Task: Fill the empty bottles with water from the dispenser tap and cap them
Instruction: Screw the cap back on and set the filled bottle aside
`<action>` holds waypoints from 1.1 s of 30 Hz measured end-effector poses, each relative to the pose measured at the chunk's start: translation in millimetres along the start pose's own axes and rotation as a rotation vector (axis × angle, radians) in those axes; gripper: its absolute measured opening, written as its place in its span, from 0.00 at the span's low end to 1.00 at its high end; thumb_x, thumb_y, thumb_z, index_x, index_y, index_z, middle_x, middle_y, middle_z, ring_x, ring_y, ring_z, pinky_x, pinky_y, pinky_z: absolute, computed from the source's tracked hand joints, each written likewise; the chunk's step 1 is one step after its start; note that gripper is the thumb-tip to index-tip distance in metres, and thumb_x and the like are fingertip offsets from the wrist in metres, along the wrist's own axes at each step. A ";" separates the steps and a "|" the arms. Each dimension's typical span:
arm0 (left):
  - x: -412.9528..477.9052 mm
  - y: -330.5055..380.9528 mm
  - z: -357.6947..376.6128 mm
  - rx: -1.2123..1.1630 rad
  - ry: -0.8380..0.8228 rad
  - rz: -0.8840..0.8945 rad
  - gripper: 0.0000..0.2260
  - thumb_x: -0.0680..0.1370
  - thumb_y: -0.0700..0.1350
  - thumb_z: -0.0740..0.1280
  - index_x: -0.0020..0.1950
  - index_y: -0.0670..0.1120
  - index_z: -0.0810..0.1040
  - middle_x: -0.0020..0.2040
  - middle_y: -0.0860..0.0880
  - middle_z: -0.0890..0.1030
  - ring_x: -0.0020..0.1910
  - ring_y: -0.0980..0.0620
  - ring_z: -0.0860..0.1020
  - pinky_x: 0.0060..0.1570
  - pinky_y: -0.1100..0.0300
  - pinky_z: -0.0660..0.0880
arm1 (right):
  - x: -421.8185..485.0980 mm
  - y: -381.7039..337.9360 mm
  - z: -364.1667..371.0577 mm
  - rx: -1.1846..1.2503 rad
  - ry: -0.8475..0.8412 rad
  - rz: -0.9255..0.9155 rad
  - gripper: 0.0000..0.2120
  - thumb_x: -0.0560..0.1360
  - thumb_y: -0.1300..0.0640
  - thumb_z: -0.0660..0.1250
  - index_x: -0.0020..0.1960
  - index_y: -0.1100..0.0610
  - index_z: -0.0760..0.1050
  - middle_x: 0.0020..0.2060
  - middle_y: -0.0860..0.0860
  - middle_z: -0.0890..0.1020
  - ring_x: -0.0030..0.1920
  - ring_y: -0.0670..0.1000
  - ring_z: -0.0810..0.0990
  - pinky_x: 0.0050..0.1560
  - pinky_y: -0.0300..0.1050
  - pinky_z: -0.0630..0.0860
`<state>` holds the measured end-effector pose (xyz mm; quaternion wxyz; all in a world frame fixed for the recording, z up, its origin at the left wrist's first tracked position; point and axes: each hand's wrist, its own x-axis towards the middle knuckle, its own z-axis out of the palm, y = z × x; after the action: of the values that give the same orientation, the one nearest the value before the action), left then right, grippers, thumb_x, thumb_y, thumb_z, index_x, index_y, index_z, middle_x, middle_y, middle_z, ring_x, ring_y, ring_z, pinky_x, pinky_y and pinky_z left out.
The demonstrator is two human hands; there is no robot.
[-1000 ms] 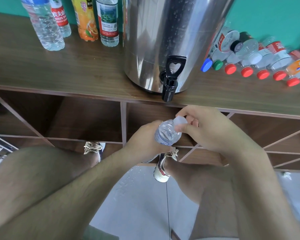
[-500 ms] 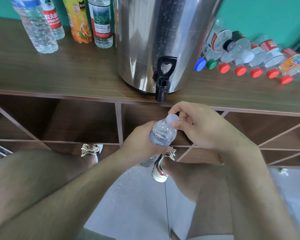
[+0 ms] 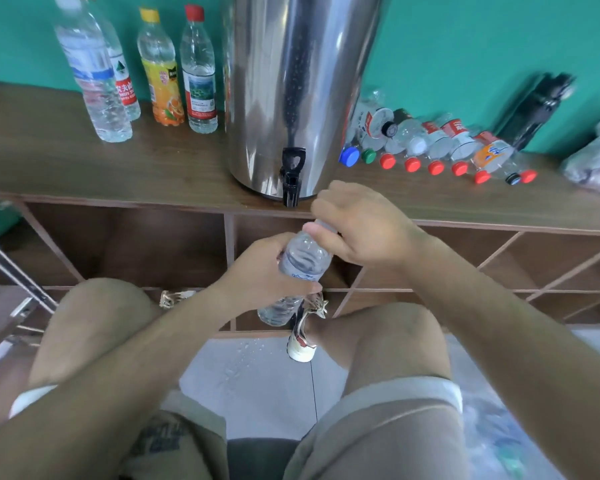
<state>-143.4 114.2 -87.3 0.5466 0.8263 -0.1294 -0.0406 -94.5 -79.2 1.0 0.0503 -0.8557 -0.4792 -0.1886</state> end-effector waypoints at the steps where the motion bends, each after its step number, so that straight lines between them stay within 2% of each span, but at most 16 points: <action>1: -3.4 9.5 -2.4 0.012 0.010 0.019 0.25 0.67 0.49 0.84 0.60 0.54 0.80 0.53 0.57 0.85 0.53 0.57 0.83 0.54 0.59 0.79 | 4.7 0.6 -10.1 -0.019 0.015 -0.033 0.19 0.84 0.48 0.57 0.39 0.59 0.72 0.33 0.55 0.73 0.35 0.58 0.71 0.36 0.50 0.67; 4: -12.8 38.0 -16.2 0.030 0.071 0.050 0.22 0.67 0.48 0.84 0.57 0.55 0.80 0.49 0.61 0.85 0.50 0.62 0.83 0.48 0.71 0.74 | 23.2 -5.6 -40.5 -0.051 0.038 -0.011 0.21 0.82 0.47 0.57 0.34 0.58 0.69 0.28 0.53 0.69 0.31 0.58 0.70 0.30 0.48 0.65; 7: -18.5 61.4 -37.8 0.033 0.133 0.073 0.21 0.67 0.47 0.84 0.55 0.54 0.80 0.47 0.60 0.85 0.47 0.62 0.83 0.45 0.71 0.73 | 47.7 -17.3 -70.1 -0.052 0.026 0.041 0.23 0.81 0.43 0.54 0.32 0.56 0.64 0.26 0.50 0.66 0.30 0.57 0.67 0.30 0.46 0.58; 9: -21.1 75.3 -54.4 0.041 0.204 0.095 0.22 0.67 0.48 0.84 0.56 0.53 0.80 0.47 0.58 0.85 0.47 0.63 0.82 0.44 0.72 0.74 | 68.2 -27.8 -89.3 -0.060 -0.015 0.070 0.22 0.81 0.39 0.51 0.34 0.51 0.60 0.27 0.47 0.65 0.31 0.55 0.67 0.31 0.47 0.55; 11: -21.9 86.2 -74.6 0.044 0.297 0.102 0.23 0.66 0.51 0.84 0.57 0.53 0.80 0.48 0.58 0.85 0.47 0.64 0.82 0.44 0.72 0.74 | 91.4 -36.2 -103.5 -0.048 -0.081 0.145 0.22 0.82 0.33 0.51 0.38 0.47 0.60 0.29 0.46 0.69 0.32 0.52 0.70 0.33 0.49 0.58; 13: -20.6 93.2 -97.9 0.058 0.375 0.112 0.22 0.66 0.53 0.83 0.56 0.56 0.79 0.48 0.59 0.84 0.47 0.65 0.82 0.44 0.71 0.75 | 117.3 -41.1 -111.4 0.036 -0.123 0.197 0.21 0.81 0.31 0.56 0.43 0.48 0.63 0.32 0.47 0.73 0.33 0.48 0.72 0.33 0.48 0.64; 16: -14.8 94.3 -132.1 0.042 0.445 0.129 0.20 0.69 0.50 0.83 0.53 0.59 0.77 0.48 0.60 0.84 0.47 0.66 0.81 0.45 0.72 0.75 | 165.7 -47.5 -112.7 0.131 -0.138 0.152 0.21 0.81 0.35 0.62 0.50 0.53 0.71 0.39 0.50 0.78 0.39 0.50 0.77 0.40 0.52 0.75; 17: -11.4 91.7 -143.5 0.024 0.460 0.126 0.20 0.69 0.49 0.82 0.54 0.59 0.77 0.49 0.60 0.84 0.48 0.66 0.81 0.46 0.72 0.75 | 184.0 -48.2 -110.6 0.129 -0.156 0.139 0.20 0.81 0.36 0.63 0.50 0.54 0.71 0.41 0.51 0.78 0.41 0.52 0.77 0.42 0.53 0.75; 23: 21.5 39.0 -209.4 -0.067 0.576 0.056 0.30 0.71 0.46 0.81 0.68 0.54 0.71 0.59 0.58 0.81 0.57 0.62 0.80 0.53 0.67 0.76 | 291.2 -39.3 -70.8 0.076 -0.256 0.112 0.14 0.84 0.45 0.65 0.51 0.55 0.69 0.46 0.51 0.73 0.47 0.53 0.72 0.44 0.45 0.63; 28: 56.9 -15.3 -241.0 -0.043 0.689 -0.012 0.31 0.72 0.44 0.79 0.70 0.59 0.69 0.63 0.58 0.78 0.62 0.56 0.78 0.63 0.55 0.76 | 355.9 -19.7 -16.7 0.017 -0.309 0.146 0.14 0.83 0.46 0.65 0.49 0.56 0.68 0.47 0.52 0.74 0.48 0.56 0.74 0.46 0.47 0.69; 30: 71.0 -31.0 -248.3 -0.043 0.717 -0.045 0.31 0.73 0.44 0.78 0.70 0.61 0.69 0.62 0.58 0.79 0.62 0.56 0.78 0.64 0.53 0.76 | 372.6 -10.4 6.2 0.085 -0.278 0.190 0.12 0.82 0.48 0.65 0.50 0.57 0.72 0.49 0.53 0.77 0.51 0.57 0.77 0.51 0.51 0.76; 32: 83.8 -43.3 -253.5 -0.029 0.736 -0.061 0.32 0.72 0.46 0.78 0.70 0.63 0.68 0.61 0.60 0.79 0.61 0.56 0.79 0.64 0.50 0.76 | 384.9 -2.5 26.4 0.177 -0.196 0.233 0.10 0.81 0.51 0.64 0.51 0.58 0.75 0.50 0.55 0.79 0.52 0.58 0.78 0.55 0.55 0.77; 33: 90.7 -49.9 -255.7 -0.014 0.745 -0.059 0.32 0.72 0.46 0.77 0.71 0.63 0.67 0.62 0.60 0.79 0.61 0.57 0.79 0.65 0.49 0.76 | 388.1 -0.8 33.9 0.234 -0.142 0.260 0.10 0.81 0.52 0.65 0.53 0.59 0.76 0.51 0.55 0.79 0.53 0.57 0.78 0.56 0.54 0.76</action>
<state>5.8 337.4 -24.0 0.5606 0.7839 0.1026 0.2463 96.4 241.2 113.6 0.1395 -0.9099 -0.3856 -0.0625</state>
